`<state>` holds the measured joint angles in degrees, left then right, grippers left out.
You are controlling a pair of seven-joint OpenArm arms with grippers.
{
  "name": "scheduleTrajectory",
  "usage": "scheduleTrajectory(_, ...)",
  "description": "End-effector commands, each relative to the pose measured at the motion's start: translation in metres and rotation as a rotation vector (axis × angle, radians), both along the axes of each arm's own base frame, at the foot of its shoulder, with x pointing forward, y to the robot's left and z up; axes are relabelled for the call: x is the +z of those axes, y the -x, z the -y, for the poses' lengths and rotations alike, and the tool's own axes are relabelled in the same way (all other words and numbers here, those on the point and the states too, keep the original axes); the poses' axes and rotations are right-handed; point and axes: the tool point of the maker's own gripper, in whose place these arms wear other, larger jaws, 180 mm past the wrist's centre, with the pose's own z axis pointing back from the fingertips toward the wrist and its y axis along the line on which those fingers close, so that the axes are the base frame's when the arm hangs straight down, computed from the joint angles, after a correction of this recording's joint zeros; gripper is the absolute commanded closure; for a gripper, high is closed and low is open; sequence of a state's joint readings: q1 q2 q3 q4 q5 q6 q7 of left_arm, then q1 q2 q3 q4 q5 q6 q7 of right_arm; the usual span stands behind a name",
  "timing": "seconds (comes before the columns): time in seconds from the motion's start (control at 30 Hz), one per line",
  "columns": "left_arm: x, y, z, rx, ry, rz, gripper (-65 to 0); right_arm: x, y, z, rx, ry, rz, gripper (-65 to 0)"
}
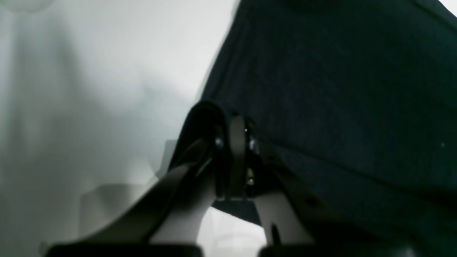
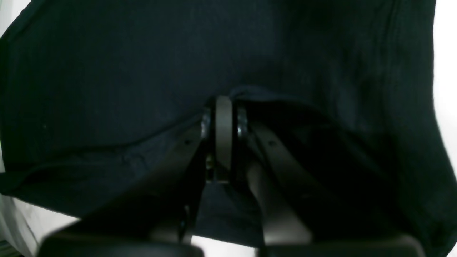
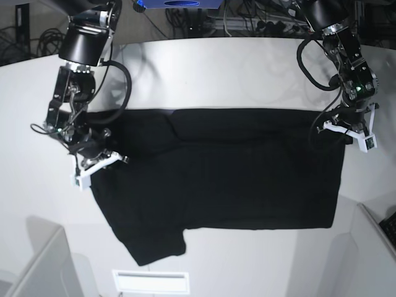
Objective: Fold the T-shirt properly
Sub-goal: 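Carry the shoulder edge with both grippers toward the hem, folding the shirt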
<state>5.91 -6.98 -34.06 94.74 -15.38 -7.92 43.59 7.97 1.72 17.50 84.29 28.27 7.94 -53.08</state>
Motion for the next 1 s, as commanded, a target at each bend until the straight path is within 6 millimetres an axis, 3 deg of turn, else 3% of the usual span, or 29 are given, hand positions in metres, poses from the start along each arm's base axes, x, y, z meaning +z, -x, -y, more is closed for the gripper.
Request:
scheduleTrajectory(0.0,0.015,-0.007,-0.007,0.001,-0.031,0.046,0.0,0.020,-0.015,0.001,-0.002,-0.003,0.069,0.0)
scheduleTrajectory(0.23,0.015,-0.008,-0.007,0.000,-0.031,0.046,0.0,0.019,-0.024,-0.020,0.055,0.002,0.084,0.0)
scheduleTrajectory(0.4,0.018,-0.013,-0.008,0.005,-0.027,0.058,0.0,0.020,-0.026,-0.018,0.044,0.003,0.102,0.0)
scheduleTrajectory(0.6,0.004,-0.019,-0.008,0.016,0.010,0.036,0.0,0.019,-0.025,-0.015,0.036,0.004,0.099,0.0)
scheduleTrajectory(0.97,0.008,-0.030,-0.008,0.019,0.020,0.055,0.0,0.018,-0.023,-0.004,0.029,0.027,0.095,0.0)
